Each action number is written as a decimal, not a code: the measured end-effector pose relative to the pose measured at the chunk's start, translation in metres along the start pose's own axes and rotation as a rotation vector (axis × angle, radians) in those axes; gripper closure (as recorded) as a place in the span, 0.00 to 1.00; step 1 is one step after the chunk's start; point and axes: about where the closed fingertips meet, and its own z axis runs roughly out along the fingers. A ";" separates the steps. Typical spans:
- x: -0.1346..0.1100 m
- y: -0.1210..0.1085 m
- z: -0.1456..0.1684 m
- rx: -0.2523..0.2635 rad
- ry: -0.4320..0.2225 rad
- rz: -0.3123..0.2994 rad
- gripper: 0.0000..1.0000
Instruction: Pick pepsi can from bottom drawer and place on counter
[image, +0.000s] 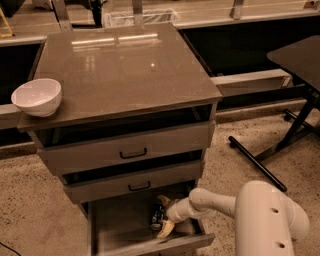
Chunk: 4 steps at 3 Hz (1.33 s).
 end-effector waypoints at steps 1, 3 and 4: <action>0.015 -0.006 0.011 0.003 0.004 0.018 0.00; 0.029 -0.017 0.031 0.029 -0.001 0.054 0.00; 0.051 -0.028 0.042 0.037 0.011 0.107 0.00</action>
Offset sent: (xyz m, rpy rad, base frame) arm 0.0236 -0.0012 -0.0405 -0.0009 0.0069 -0.0549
